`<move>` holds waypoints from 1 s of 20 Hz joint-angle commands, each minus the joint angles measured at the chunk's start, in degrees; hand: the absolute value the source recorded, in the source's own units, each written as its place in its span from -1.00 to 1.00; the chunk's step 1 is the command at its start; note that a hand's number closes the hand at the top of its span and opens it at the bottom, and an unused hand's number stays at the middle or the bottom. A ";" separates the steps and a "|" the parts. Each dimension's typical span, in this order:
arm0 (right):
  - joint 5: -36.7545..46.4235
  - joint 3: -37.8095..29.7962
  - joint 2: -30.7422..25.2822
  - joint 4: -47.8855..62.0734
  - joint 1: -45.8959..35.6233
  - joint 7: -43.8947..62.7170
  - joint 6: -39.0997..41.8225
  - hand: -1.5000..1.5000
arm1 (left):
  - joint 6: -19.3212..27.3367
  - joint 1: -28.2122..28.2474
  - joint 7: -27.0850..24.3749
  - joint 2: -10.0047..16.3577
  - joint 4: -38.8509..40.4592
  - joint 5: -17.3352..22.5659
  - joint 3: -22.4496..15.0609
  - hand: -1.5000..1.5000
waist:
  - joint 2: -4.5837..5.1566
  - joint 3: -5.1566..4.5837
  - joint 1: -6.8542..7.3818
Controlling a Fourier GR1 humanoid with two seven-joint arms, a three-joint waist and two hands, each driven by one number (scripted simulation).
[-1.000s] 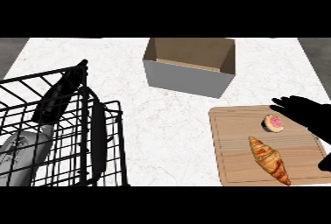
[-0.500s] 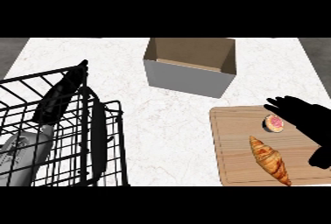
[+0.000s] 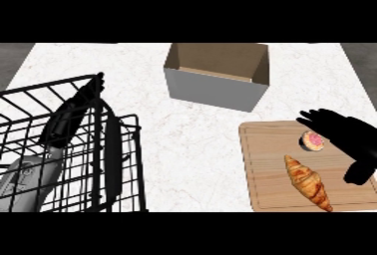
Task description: Pick the cupcake from the cutting board and place it in the cardboard box
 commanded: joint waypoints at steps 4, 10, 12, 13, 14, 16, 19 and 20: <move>2.68 0.02 2.72 5.86 -1.41 -2.55 -1.70 -1.00 | -1.73 -0.91 -1.55 0.30 -6.34 -0.71 -0.08 0.00 | -1.00 0.81 -0.27; 6.85 0.55 5.98 10.44 -2.14 -0.23 -4.37 -1.00 | -1.81 4.92 -2.94 -0.01 -10.51 -1.44 -0.70 0.00 | -1.18 0.82 0.35; 8.29 0.46 6.49 14.20 -5.96 -1.61 -4.27 -1.00 | -2.85 0.39 -2.34 -0.03 -6.87 -1.20 0.44 0.00 | -0.91 0.81 0.15; 7.13 -0.03 5.97 12.04 -2.83 -1.64 -4.37 -1.00 | -1.24 3.80 -1.61 -0.80 -11.11 -2.40 -1.19 0.00 | -1.24 0.82 0.09; 8.57 0.47 8.12 17.48 -5.77 -2.60 -5.78 -1.00 | -1.73 0.48 -1.96 -0.92 -7.52 -2.11 -0.02 0.00 | -0.86 0.83 0.29; 7.18 -0.36 7.30 15.11 -5.62 -3.40 -3.14 -1.00 | -0.93 2.57 -2.25 -2.30 -8.62 -3.15 -1.27 0.00 | -1.07 0.79 -0.09; 9.02 0.46 6.77 18.88 -5.44 -7.70 -6.77 1.00 | -2.12 2.31 -1.63 -0.99 -10.09 -2.08 0.06 0.00 | -1.08 0.83 0.29; 9.65 0.87 6.11 18.44 -3.58 -10.72 -10.41 1.00 | -0.62 2.88 -2.46 -1.99 -8.59 -3.36 -0.30 0.00 | -1.07 0.83 -0.12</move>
